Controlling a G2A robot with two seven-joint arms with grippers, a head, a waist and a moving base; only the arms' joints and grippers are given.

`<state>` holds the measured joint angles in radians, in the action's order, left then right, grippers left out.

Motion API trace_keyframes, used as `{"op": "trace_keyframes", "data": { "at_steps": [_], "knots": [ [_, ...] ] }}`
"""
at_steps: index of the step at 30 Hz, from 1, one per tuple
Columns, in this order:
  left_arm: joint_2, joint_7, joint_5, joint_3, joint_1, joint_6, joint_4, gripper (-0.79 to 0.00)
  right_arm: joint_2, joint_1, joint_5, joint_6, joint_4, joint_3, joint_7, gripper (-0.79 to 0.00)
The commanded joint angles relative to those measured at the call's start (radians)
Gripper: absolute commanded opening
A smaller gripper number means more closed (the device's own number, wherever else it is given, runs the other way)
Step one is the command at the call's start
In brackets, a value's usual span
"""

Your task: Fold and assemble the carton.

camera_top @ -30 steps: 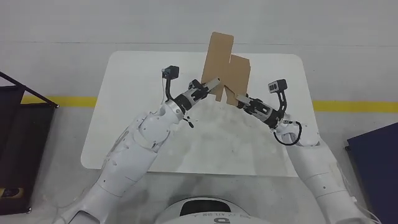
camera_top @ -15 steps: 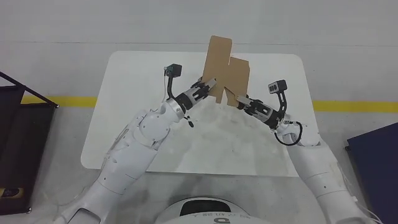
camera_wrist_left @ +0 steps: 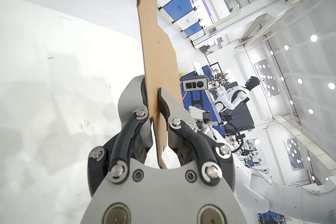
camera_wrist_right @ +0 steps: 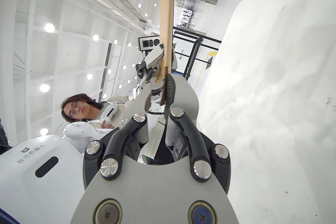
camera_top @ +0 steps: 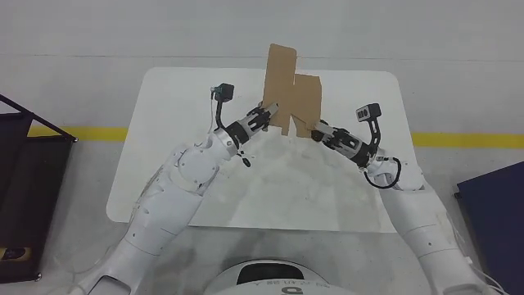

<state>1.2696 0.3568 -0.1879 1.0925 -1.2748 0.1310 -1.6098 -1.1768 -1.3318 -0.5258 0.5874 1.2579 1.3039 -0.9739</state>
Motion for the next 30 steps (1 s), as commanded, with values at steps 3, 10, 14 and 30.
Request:
{"op": "trace_keyframes", "data": {
  "at_steps": [3,10,14,30],
  "knots": [
    [0.001,-0.014,0.079,0.032,0.001,-0.014,-0.007,-0.785,0.0,0.0,0.0,0.0,0.0,0.0,0.0,0.0],
    [0.005,0.092,0.44,0.118,0.009,-0.111,0.022,-0.785,0.0,0.0,0.0,0.0,0.0,0.0,0.0,0.0],
    [-0.005,0.114,0.306,0.117,0.019,-0.125,0.004,-0.785,0.0,0.0,0.0,0.0,0.0,0.0,0.0,0.0],
    [0.02,0.224,0.982,0.173,0.002,-0.238,0.028,-0.785,0.0,0.0,0.0,0.0,0.0,0.0,0.0,0.0]
  ]
}}
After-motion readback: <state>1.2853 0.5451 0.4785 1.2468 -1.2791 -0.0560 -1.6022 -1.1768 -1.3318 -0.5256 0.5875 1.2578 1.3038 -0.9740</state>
